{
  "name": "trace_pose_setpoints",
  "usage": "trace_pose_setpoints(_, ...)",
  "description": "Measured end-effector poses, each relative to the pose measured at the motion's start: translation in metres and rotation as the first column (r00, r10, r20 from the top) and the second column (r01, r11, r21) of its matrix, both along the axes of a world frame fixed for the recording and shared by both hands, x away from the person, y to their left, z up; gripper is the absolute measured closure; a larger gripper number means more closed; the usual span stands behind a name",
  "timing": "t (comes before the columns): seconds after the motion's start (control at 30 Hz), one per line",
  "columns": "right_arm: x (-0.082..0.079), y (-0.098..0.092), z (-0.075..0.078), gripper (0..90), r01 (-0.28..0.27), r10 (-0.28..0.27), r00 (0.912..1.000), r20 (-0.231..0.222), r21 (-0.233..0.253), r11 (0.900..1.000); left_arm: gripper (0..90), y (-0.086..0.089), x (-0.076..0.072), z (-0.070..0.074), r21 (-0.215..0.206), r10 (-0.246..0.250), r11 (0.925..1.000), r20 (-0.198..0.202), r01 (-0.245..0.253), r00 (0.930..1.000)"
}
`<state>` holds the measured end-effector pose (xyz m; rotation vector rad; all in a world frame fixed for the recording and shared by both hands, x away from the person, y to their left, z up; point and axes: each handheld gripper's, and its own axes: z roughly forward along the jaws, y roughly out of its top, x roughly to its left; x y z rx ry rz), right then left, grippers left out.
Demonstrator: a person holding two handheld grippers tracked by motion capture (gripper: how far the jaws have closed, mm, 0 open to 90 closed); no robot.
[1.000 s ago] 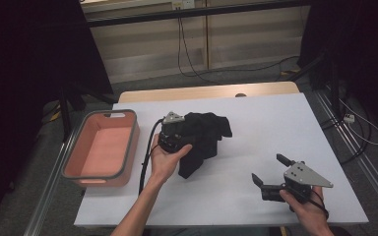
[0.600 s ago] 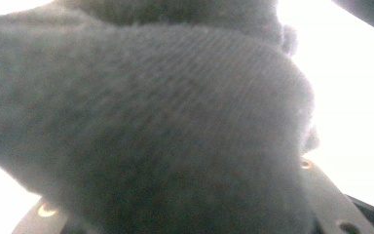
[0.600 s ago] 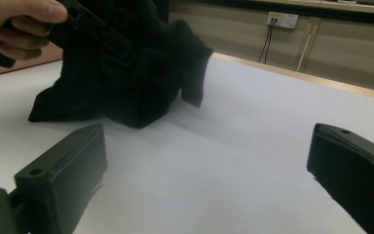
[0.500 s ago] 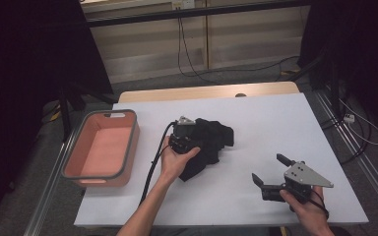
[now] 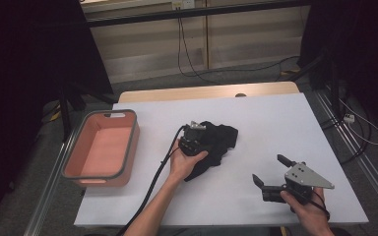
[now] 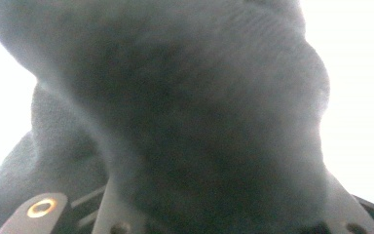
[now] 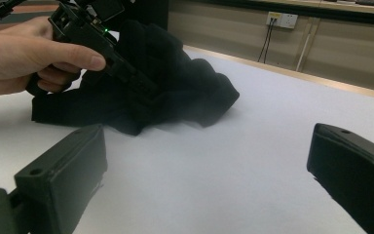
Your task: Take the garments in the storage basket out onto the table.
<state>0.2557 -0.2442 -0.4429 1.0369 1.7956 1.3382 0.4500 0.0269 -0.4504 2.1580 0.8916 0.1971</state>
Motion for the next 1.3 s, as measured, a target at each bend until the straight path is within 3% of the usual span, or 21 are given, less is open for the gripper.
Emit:
trace_pose_setpoints(0.3, -0.001, 0.000, 0.000, 0.7, 0.001, -0.001, 1.0000, 0.002, 0.000, 1.000, 52.5, -0.001, -0.001, 0.000, 0.028, -0.024, 0.9993, 0.033, 0.023, 0.9992)
trace_pose_setpoints(0.4, -0.001, 0.000, 0.000, 0.7, 0.002, -0.002, 1.0000, -0.002, 0.002, 1.000, 47.6, 0.002, -0.004, 0.003, 0.019, -0.038, 0.9991, 0.029, 0.038, 0.9989)
trace_pose_setpoints(0.6, 0.000, 0.000, 0.000, 0.7, 0.000, 0.000, 1.0000, 0.000, 0.000, 1.000, 35.5, 0.006, -0.012, 0.010, -0.017, -0.006, 0.9998, 0.025, 0.007, 0.9997)
trace_pose_setpoints(0.8, -0.001, 0.000, 0.000, 0.7, -0.001, 0.001, 1.0000, 0.004, 0.000, 1.000, 17.1, 0.009, -0.022, 0.015, 0.041, 0.013, 0.9990, 0.089, -0.017, 0.9959)
trace_pose_setpoints(0.97, 0.000, 0.001, 0.000, 0.7, 0.002, -0.002, 1.0000, 0.000, -0.003, 1.000, 6.2, 0.018, -0.025, 0.021, 0.016, 0.023, 0.9996, 0.087, -0.024, 0.9960)
trace_pose_setpoints(1.1, 0.000, 0.002, 0.000, 0.7, 0.000, 0.000, 1.0000, 0.000, -0.003, 1.000, 5.9, 0.028, -0.031, 0.025, -0.057, -0.003, 0.9984, 0.077, 0.008, 0.9970)
trace_pose_setpoints(1.17, 0.000, 0.002, 0.000, 0.7, 0.000, 0.000, 1.0000, 0.000, -0.004, 1.000, 6.3, 0.031, -0.034, 0.027, -0.060, -0.009, 0.9981, 0.060, 0.012, 0.9981)
trace_pose_setpoints(1.27, 0.000, 0.003, 0.000, 0.7, 0.001, -0.001, 1.0000, -0.001, -0.004, 1.000, 6.7, 0.035, -0.038, 0.032, -0.088, -0.001, 0.9960, 0.086, 0.009, 0.9963)
trace_pose_setpoints(1.3, 0.000, 0.003, 0.000, 0.7, 0.000, 0.000, 1.0000, -0.002, -0.004, 1.000, 6.8, 0.036, -0.040, 0.034, -0.075, 0.001, 0.9972, 0.109, 0.008, 0.9941)
